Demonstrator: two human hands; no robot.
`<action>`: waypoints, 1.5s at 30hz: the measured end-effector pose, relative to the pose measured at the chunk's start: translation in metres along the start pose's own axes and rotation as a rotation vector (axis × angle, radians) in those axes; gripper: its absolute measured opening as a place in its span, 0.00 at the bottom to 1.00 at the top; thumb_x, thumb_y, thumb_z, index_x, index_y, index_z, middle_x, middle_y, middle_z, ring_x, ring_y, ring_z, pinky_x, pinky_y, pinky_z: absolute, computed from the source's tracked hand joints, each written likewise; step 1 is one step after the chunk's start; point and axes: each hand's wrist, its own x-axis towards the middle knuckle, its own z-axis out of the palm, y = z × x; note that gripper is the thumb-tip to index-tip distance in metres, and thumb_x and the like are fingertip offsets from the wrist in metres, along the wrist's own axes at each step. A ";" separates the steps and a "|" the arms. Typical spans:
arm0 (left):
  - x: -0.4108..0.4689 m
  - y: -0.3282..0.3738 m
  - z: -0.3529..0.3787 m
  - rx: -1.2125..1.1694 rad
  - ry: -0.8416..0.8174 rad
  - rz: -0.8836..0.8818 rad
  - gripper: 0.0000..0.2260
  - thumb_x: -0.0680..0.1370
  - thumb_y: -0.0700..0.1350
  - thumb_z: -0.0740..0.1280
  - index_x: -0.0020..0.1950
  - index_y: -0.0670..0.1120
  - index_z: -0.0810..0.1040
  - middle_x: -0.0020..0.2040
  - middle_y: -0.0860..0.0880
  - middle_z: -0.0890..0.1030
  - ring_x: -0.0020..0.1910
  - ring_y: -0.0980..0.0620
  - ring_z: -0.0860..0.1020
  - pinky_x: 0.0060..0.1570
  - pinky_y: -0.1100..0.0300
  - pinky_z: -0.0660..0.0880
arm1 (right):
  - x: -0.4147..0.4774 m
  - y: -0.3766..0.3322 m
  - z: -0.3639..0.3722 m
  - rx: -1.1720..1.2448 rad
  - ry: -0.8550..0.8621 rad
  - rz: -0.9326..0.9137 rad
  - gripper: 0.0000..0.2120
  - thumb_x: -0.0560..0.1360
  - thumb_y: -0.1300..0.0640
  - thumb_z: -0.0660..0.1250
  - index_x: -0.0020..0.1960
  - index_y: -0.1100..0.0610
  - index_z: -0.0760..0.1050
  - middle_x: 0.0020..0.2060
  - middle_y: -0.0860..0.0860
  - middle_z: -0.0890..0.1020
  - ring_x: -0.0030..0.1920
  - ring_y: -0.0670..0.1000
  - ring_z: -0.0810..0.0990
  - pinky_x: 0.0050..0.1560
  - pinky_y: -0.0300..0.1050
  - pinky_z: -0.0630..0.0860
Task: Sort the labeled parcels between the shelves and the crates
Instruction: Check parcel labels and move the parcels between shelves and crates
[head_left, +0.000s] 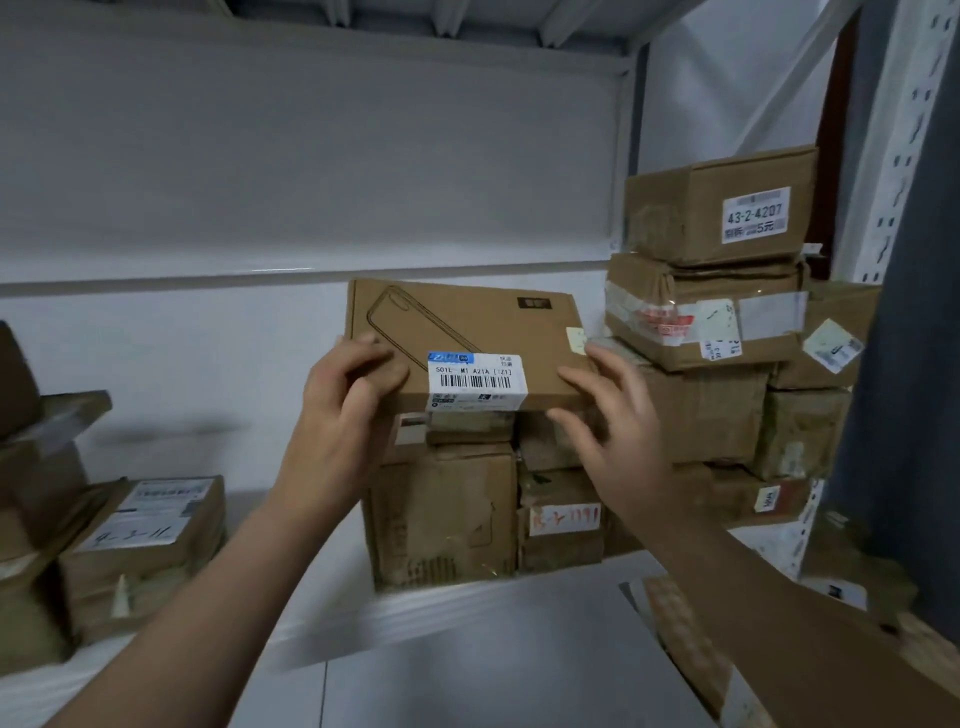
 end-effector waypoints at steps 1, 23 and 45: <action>-0.005 -0.001 -0.009 0.030 0.008 0.024 0.12 0.79 0.41 0.62 0.62 0.41 0.73 0.64 0.64 0.71 0.64 0.66 0.67 0.63 0.70 0.65 | 0.000 -0.006 0.005 0.018 0.034 -0.025 0.17 0.70 0.67 0.72 0.59 0.65 0.77 0.62 0.63 0.72 0.66 0.51 0.67 0.69 0.29 0.59; -0.083 -0.062 -0.186 -0.074 0.314 -0.560 0.12 0.82 0.44 0.59 0.65 0.46 0.65 0.54 0.64 0.67 0.50 0.75 0.70 0.45 0.81 0.65 | 0.023 -0.200 0.147 0.492 -0.064 0.132 0.16 0.80 0.55 0.60 0.66 0.59 0.70 0.58 0.52 0.72 0.54 0.27 0.66 0.56 0.21 0.60; -0.179 -0.081 -0.256 -0.606 -0.061 -0.785 0.18 0.70 0.52 0.69 0.59 0.57 0.72 0.53 0.63 0.80 0.54 0.63 0.77 0.46 0.74 0.74 | -0.049 -0.239 0.200 0.456 0.036 0.168 0.10 0.79 0.61 0.53 0.53 0.67 0.68 0.43 0.43 0.69 0.43 0.32 0.70 0.44 0.25 0.66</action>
